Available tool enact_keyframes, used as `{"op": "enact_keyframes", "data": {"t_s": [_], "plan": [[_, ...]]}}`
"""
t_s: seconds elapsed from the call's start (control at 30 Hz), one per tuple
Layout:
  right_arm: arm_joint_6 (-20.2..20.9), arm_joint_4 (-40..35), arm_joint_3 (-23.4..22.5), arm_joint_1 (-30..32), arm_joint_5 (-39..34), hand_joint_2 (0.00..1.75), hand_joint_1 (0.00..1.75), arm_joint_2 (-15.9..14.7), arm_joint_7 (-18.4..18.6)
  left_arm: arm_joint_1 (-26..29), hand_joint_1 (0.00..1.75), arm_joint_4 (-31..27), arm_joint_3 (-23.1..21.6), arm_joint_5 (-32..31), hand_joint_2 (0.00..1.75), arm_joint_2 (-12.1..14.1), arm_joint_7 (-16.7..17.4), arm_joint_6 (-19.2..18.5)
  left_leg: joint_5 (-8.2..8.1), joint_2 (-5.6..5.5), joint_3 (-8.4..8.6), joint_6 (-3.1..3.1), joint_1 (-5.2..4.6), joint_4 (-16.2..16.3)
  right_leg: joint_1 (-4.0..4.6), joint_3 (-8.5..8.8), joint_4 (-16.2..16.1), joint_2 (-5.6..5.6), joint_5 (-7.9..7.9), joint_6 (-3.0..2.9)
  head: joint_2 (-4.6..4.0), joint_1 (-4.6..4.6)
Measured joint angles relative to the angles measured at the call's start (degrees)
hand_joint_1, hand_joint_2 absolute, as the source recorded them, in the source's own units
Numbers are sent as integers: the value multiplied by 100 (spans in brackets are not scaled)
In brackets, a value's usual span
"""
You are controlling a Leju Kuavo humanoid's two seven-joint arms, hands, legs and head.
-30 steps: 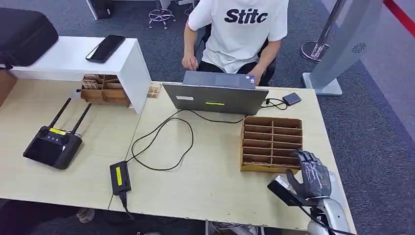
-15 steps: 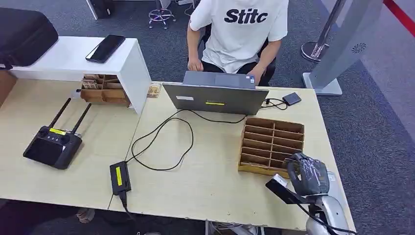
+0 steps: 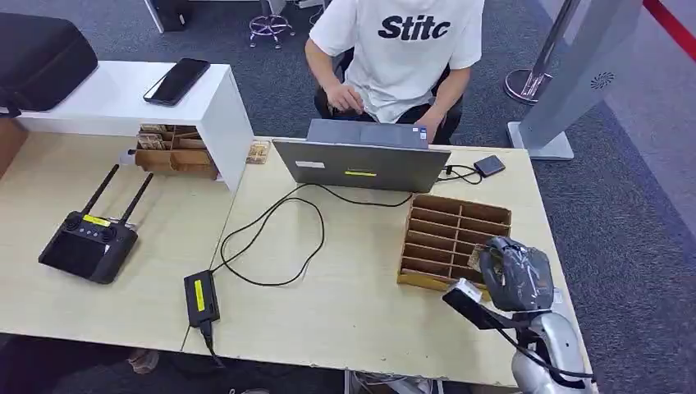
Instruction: Pass the card to the sensor for recognition and then transmit it.
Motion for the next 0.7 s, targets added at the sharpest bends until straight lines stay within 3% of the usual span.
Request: {"op": "enact_keyframes", "data": {"t_s": [0.4,0.7], "plan": [[-291,-1340,-225,348,-166,175,157,-92,52,7,0,0,0,140,0,13,0,13,-1,0,-1,0,0,0,0,-2,-1,-1,0,0,0,2],[-258,-1269,-929,550,-761,175,159,-135,-81,15,0,2,0,208,0,11,-46,61,-1,0,-1,0,-1,1,-1,-1,-2,0,0,0,0,0]]}}
